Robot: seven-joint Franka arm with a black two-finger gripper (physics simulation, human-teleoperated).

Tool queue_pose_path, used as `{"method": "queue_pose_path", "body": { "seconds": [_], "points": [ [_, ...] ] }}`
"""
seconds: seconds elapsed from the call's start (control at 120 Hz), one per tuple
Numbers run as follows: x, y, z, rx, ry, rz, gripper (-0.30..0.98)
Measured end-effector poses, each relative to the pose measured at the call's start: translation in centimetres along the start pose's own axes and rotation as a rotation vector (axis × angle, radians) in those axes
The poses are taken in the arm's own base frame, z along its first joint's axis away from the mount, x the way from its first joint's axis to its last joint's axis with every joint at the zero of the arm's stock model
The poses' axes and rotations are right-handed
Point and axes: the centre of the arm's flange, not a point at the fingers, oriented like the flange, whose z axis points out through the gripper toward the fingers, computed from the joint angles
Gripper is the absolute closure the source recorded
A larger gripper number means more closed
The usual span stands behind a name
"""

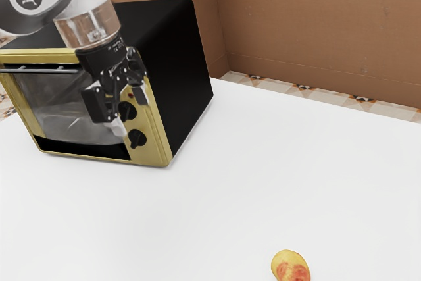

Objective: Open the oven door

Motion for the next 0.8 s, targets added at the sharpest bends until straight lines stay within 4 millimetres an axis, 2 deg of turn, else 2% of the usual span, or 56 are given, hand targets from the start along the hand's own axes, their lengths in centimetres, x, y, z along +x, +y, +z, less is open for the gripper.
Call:
{"method": "queue_pose_path", "body": {
  "seconds": [0.083,0.158,0.225,0.275,0.325,0.375,0.483,0.525,0.592,0.658,0.717,0.758,0.8],
  "points": [
    [0.0,-0.1,-0.2,-0.003,-0.002,-0.024,0.00],
    [-1.3,0.3,0.7,0.006,0.015,-0.030,0.00],
    [-1.9,0.4,-1.1,-0.036,0.009,-0.043,0.00],
    [-1.2,0.5,-2.5,-0.061,0.002,-0.070,0.00],
    [0.9,1.8,-3.9,-0.101,0.003,-0.141,0.00],
    [3.9,4.1,-4.7,-0.154,0.013,-0.229,0.00],
    [10.0,9.0,-4.1,-0.256,0.037,-0.371,0.00],
    [11.0,10.1,-3.8,-0.291,0.039,-0.391,0.00],
    [11.2,11.0,-4.0,-0.348,0.030,-0.394,0.00],
    [12.2,10.3,-5.3,-0.399,0.005,-0.400,0.00],
    [14.0,7.1,-5.6,-0.420,-0.021,-0.388,0.00],
    [16.6,5.1,-5.8,-0.452,-0.023,-0.404,0.00],
    [19.1,4.9,-5.7,-0.482,0.000,-0.435,0.00]
  ]
}}
